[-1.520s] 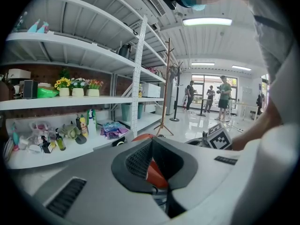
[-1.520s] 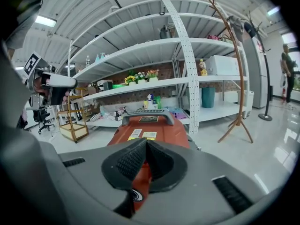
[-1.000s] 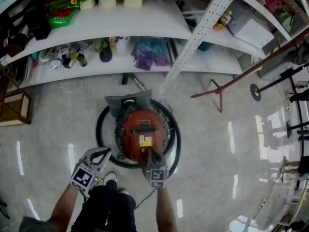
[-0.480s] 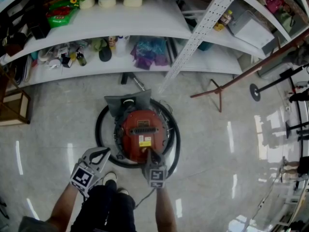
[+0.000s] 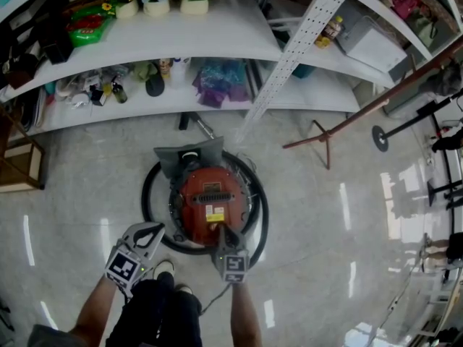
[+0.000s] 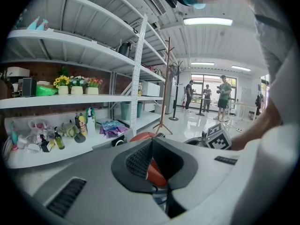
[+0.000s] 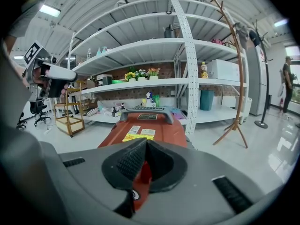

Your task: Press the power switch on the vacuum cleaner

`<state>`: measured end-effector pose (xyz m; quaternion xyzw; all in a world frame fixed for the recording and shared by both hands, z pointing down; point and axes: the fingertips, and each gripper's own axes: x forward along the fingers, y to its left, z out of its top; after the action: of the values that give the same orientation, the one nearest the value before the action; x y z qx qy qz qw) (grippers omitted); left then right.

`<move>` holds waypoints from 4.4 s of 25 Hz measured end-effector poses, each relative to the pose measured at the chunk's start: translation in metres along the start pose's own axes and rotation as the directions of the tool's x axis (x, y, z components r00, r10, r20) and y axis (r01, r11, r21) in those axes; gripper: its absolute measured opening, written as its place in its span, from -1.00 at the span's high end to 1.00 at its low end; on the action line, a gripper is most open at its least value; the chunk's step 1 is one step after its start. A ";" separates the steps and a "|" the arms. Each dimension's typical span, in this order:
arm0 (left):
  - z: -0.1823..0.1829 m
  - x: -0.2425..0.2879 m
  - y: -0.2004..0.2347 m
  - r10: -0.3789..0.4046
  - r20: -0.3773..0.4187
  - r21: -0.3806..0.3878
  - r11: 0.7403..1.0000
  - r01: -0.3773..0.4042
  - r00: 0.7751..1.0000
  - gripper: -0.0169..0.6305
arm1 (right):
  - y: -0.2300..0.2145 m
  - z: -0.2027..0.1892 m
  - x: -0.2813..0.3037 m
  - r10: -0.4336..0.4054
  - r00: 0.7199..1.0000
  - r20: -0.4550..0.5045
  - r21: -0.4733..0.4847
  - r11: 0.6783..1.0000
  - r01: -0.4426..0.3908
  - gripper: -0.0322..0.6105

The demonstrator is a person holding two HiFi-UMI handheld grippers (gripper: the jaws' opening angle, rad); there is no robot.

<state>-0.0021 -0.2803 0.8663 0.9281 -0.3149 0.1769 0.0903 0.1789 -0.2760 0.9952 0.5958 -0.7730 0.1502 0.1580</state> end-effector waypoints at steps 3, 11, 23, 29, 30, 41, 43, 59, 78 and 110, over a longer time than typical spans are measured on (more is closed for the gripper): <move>0.001 0.000 0.000 -0.001 0.002 0.003 1.000 0.001 1.000 0.92 | 0.000 0.001 -0.001 0.003 1.000 -0.003 0.023 1.000 -0.003 0.87; 0.008 -0.006 0.000 0.005 0.000 0.007 1.000 -0.005 1.000 0.92 | 0.004 0.019 -0.011 0.002 1.000 0.010 0.051 0.999 -0.003 0.87; 0.056 -0.027 -0.014 -0.008 0.019 0.021 1.000 0.008 1.000 0.92 | 0.016 0.071 -0.052 0.008 0.995 0.097 0.069 0.997 -0.015 0.87; 0.091 -0.043 -0.019 -0.003 0.038 0.033 0.999 0.001 0.999 0.92 | 0.021 0.111 -0.077 0.008 0.991 0.130 0.082 0.996 -0.019 0.87; 0.096 -0.047 -0.021 -0.003 0.039 0.037 0.999 0.002 0.999 0.92 | 0.023 0.119 -0.083 0.008 0.991 0.132 0.084 0.996 -0.019 0.87; 0.174 -0.098 -0.044 -0.006 0.057 0.041 0.999 0.004 0.998 0.92 | 0.045 0.220 -0.162 -0.021 0.984 0.174 0.122 0.993 -0.001 0.87; 0.190 -0.106 -0.048 -0.009 0.062 0.044 0.999 0.006 0.998 0.92 | 0.049 0.235 -0.177 -0.022 0.984 0.179 0.127 0.992 -0.001 0.87; 0.288 -0.175 -0.062 0.020 0.087 0.023 1.000 -0.022 0.996 0.92 | 0.086 0.373 -0.256 0.005 0.969 0.246 0.109 0.994 -0.033 0.87; 0.390 -0.225 -0.082 -0.018 0.183 0.021 1.000 0.014 0.983 0.92 | 0.100 0.479 -0.336 -0.049 0.952 0.303 0.111 0.994 0.016 0.87; 0.441 -0.276 -0.092 0.025 0.249 0.091 0.995 -0.049 0.968 0.92 | 0.093 0.513 -0.418 -0.076 0.926 0.370 0.082 0.995 0.049 0.87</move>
<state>-0.0294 -0.1781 0.3485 0.9402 -0.3321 0.0763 0.0023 0.1555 -0.1043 0.3500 0.6432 -0.7635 0.0567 -0.0082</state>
